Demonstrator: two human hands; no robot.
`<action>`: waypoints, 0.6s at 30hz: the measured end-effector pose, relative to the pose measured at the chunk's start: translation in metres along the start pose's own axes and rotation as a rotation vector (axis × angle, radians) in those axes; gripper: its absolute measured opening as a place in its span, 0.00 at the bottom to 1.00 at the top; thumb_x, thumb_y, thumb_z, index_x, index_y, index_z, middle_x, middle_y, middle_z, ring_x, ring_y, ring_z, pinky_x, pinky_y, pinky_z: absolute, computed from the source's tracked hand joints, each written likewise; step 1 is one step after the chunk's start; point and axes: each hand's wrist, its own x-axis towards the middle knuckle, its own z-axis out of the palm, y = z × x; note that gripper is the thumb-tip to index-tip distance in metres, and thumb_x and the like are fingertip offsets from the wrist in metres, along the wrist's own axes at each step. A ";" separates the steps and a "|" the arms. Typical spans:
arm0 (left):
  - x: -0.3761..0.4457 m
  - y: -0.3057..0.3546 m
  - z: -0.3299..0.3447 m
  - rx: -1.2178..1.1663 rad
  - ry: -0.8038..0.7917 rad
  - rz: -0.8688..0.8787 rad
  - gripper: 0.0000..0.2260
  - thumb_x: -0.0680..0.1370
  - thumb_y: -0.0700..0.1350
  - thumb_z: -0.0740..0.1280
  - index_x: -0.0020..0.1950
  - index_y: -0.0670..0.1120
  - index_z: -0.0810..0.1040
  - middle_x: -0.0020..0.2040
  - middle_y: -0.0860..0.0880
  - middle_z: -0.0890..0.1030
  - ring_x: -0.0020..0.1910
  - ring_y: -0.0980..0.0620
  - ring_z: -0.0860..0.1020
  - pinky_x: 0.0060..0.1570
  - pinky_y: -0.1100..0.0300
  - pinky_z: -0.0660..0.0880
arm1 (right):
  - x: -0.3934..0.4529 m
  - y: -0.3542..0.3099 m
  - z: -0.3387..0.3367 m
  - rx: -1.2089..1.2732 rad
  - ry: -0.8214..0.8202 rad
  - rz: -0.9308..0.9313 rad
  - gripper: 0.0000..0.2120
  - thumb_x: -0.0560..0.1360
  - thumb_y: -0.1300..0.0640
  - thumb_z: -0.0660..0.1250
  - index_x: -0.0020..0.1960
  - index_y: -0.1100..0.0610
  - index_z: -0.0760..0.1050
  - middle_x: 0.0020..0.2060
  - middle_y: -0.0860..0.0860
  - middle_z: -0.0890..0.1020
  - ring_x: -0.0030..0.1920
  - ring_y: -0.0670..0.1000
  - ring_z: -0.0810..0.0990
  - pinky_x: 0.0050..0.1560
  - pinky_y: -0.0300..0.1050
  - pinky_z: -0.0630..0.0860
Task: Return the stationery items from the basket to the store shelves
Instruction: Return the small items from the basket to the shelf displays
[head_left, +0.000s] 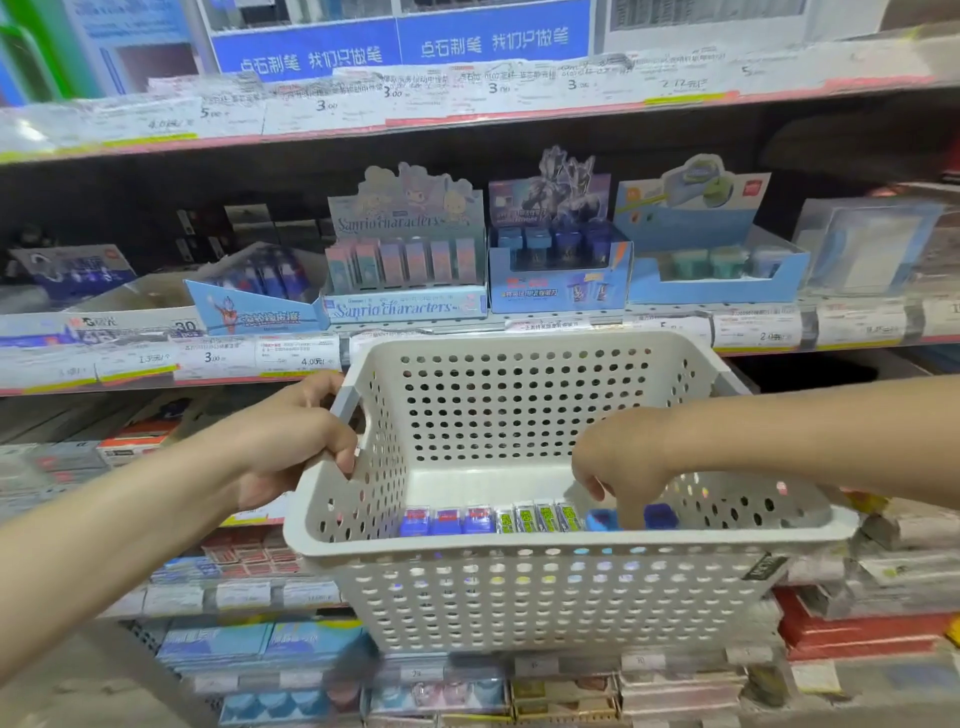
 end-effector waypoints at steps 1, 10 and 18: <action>0.000 0.000 0.000 -0.001 -0.006 -0.003 0.31 0.57 0.27 0.63 0.60 0.40 0.69 0.36 0.41 0.73 0.32 0.44 0.74 0.31 0.58 0.72 | 0.004 -0.002 0.001 -0.020 -0.001 -0.002 0.19 0.70 0.53 0.71 0.57 0.61 0.78 0.53 0.55 0.82 0.53 0.56 0.80 0.33 0.39 0.64; 0.000 -0.001 0.002 -0.050 -0.010 0.015 0.31 0.53 0.30 0.62 0.57 0.44 0.71 0.34 0.42 0.75 0.31 0.46 0.76 0.27 0.59 0.75 | 0.025 -0.016 0.009 -0.202 -0.021 0.001 0.17 0.73 0.65 0.60 0.61 0.61 0.75 0.58 0.57 0.79 0.55 0.58 0.79 0.30 0.38 0.61; 0.002 -0.003 0.001 -0.048 -0.001 0.009 0.29 0.53 0.31 0.62 0.54 0.44 0.72 0.34 0.41 0.75 0.32 0.43 0.75 0.35 0.54 0.74 | 0.028 -0.019 0.005 -0.149 0.009 0.013 0.13 0.72 0.62 0.66 0.57 0.60 0.77 0.49 0.55 0.80 0.42 0.53 0.73 0.29 0.37 0.62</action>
